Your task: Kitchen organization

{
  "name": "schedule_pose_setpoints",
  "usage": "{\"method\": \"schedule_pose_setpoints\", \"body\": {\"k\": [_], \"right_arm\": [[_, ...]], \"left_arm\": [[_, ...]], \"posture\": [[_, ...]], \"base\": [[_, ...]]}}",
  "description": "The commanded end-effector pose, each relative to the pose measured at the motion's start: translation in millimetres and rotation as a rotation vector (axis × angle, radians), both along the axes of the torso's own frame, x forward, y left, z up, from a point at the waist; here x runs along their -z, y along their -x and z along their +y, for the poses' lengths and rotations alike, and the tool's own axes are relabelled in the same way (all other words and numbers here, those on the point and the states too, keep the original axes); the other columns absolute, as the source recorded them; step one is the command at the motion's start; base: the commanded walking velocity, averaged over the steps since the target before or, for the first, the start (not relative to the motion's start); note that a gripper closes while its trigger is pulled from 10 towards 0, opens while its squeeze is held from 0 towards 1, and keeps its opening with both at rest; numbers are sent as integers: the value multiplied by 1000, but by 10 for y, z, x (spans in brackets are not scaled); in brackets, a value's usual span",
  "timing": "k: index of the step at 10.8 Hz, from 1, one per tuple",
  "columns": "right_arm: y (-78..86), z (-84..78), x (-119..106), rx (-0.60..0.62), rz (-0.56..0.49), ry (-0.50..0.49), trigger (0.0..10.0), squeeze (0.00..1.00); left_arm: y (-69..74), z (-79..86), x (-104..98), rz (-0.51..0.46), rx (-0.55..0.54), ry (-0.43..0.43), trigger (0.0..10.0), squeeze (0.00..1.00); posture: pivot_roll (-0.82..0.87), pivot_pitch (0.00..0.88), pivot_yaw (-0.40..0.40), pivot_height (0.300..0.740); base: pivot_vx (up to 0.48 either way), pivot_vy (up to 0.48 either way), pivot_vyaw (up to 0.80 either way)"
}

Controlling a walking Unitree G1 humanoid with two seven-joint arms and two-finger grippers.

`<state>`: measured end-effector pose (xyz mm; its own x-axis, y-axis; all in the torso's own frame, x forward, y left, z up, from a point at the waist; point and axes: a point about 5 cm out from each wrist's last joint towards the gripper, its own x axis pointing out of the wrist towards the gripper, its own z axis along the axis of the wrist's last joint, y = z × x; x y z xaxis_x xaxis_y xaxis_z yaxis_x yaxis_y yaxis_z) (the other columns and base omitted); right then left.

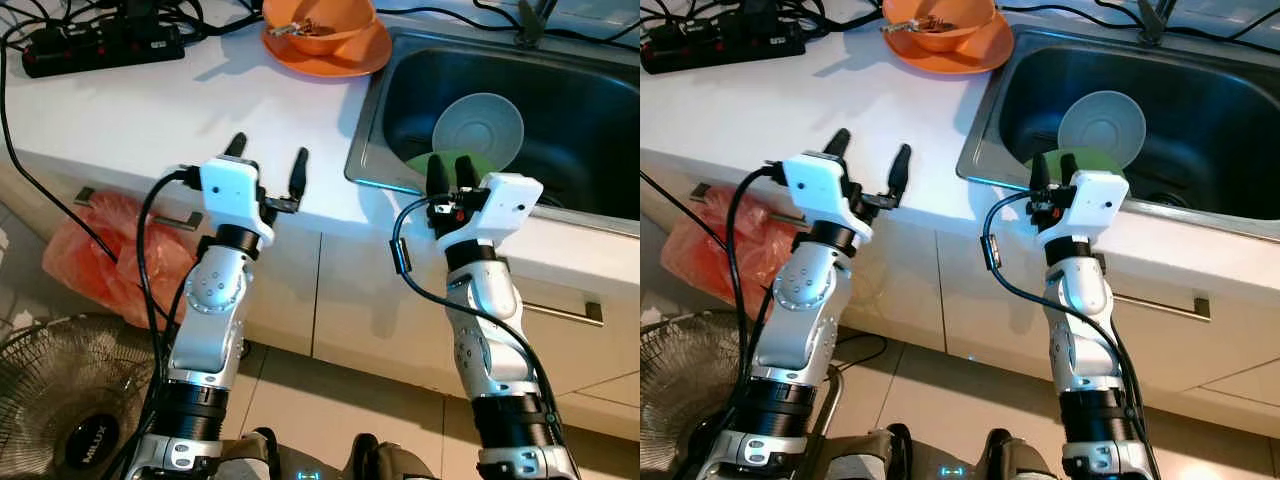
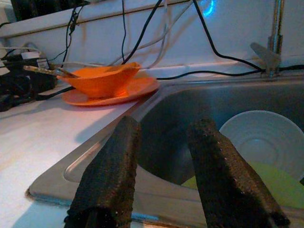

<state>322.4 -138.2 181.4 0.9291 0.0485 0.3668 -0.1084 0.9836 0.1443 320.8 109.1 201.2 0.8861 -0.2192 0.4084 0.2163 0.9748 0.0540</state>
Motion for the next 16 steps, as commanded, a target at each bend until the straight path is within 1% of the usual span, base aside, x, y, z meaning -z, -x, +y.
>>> {"method": "schedule_pose_setpoints", "body": {"k": [1, 2, 3, 4, 6, 9, 10, 11, 12, 14, 16], "right_arm": [[-11, -61, -7, 19, -10, -2, 10000, 0], [-20, -79, -10, 23, -7, -3, 10000, 0], [-38, -88, 16, 32, 1, -27, 10000, 0], [-37, -92, -4, 34, -5, -32, 10000, 0], [-47, -143, -9, 51, -10, -9, 10000, 0], [-64, -152, -21, 44, -9, 0, 10000, 0], [-84, -170, -12, 50, 1, -3, 10000, 0], [-94, -147, -20, 38, 2, 4, 10000, 0], [-93, -142, -25, 39, 0, 5, 10000, 0], [-69, -137, 23, 36, 19, 7, 10000, 0], [-81, -131, 7, 32, 16, 1, 10000, 0]], "left_arm": [[3, -45, 25, 5, -2, 1, 10000, 0], [7, -58, 33, 7, 1, 7, 10000, 0], [5, -62, 108, 25, 6, 9, 10000, 0], [3, -62, 116, 30, 4, 6, 10000, 0], [-15, -106, 121, 31, 10, 13, 10000, 0], [-27, -196, 139, 30, 23, 18, 10000, 0], [-41, -198, 169, 42, 16, 29, 10000, 0], [-30, -191, 160, 40, 9, 38, 10000, 0], [-21, -198, 150, 34, 13, 24, 10000, 0], [-10, -185, 178, 47, 9, 25, 10000, 0], [-18, -180, 167, 47, 9, 19, 10000, 0]], "posture": [[122, 153, 23, 740], [115, 143, 20, 740], [97, 138, 16, 740], [92, 133, 17, 740], [82, 114, 14, 740], [63, 89, 3, 740], [66, 88, -10, 740], [79, 102, -11, 740], [77, 120, -12, 740], [76, 157, -12, 740], [82, 164, -13, 740]], "base": [[0, 0, 0], [0, 0, 0], [0, 0, 0], [0, 0, 0], [0, 0, 0], [0, 0, 0], [0, 0, 0], [0, 0, 0], [0, 0, 0], [0, 0, 0], [0, 0, 0]]}}
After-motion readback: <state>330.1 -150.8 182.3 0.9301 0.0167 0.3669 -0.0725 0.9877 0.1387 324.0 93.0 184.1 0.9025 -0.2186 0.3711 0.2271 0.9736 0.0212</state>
